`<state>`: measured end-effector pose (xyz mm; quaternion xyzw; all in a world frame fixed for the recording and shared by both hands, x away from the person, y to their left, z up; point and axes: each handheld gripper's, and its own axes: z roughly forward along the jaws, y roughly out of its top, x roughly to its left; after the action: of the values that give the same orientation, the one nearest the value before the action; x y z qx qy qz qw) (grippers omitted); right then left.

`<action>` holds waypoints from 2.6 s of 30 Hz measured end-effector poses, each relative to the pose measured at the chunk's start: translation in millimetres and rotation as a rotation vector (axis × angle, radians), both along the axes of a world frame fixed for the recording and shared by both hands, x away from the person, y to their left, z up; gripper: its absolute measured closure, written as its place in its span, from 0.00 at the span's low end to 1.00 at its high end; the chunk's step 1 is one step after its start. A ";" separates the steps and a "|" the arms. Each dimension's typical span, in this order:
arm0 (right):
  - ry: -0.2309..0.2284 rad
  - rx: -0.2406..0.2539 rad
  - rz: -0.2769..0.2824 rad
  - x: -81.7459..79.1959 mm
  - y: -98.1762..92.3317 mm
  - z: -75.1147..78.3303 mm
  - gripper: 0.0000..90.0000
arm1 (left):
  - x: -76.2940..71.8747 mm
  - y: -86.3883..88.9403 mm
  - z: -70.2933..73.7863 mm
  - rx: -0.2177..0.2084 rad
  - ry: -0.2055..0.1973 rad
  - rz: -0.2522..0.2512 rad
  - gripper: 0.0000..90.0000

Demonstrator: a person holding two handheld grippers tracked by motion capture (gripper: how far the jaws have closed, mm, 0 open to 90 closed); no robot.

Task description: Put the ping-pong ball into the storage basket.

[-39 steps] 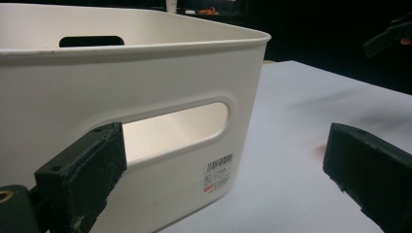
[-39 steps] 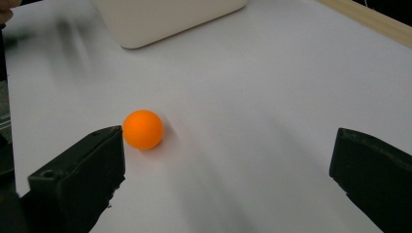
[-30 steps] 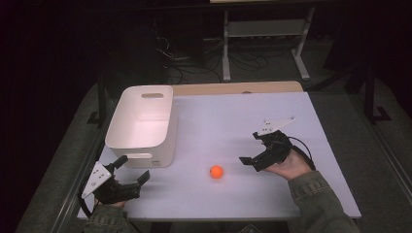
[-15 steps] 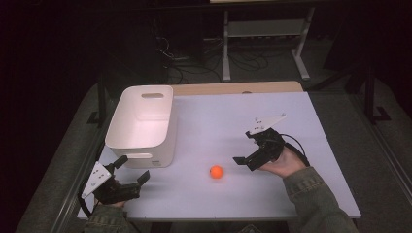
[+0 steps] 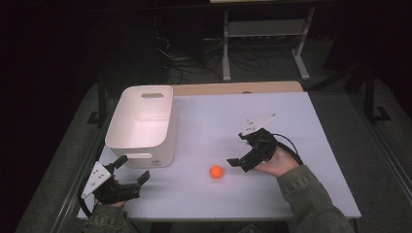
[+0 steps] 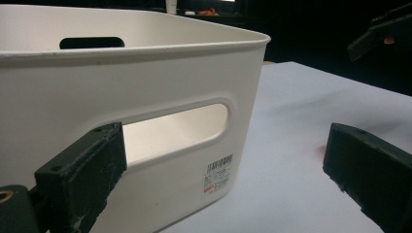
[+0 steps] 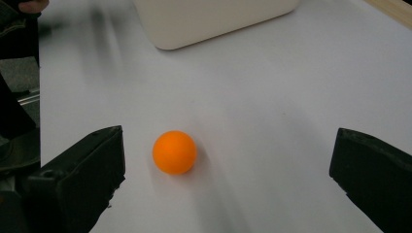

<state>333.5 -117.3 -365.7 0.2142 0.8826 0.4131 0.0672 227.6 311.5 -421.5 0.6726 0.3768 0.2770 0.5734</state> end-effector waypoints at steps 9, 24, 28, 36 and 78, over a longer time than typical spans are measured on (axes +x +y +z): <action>0.010 -0.014 0.020 2.2 9.2 -3.5 0.00 | 0.1 -0.2 0.0 0.000 0.001 -0.002 0.02; 0.034 -0.038 0.068 4.0 26.1 -12.7 0.00 | -0.1 -0.3 0.1 -0.003 -0.002 -0.004 0.02; 0.038 -0.043 0.078 3.5 30.3 -14.6 0.00 | -0.1 -0.3 0.2 -0.003 -0.002 -0.004 0.02; 0.049 -0.060 0.108 3.2 40.4 -19.8 0.00 | -0.1 -0.4 0.2 -0.003 -0.002 -0.006 0.02; 0.136 -0.188 0.232 11.3 67.2 -52.8 0.18 | -0.1 -0.8 0.0 0.000 -0.001 -0.012 0.02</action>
<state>344.8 -50.1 -418.6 0.1310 0.9386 0.3185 -0.0211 227.5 310.7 -421.4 0.6746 0.3728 0.2738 0.5753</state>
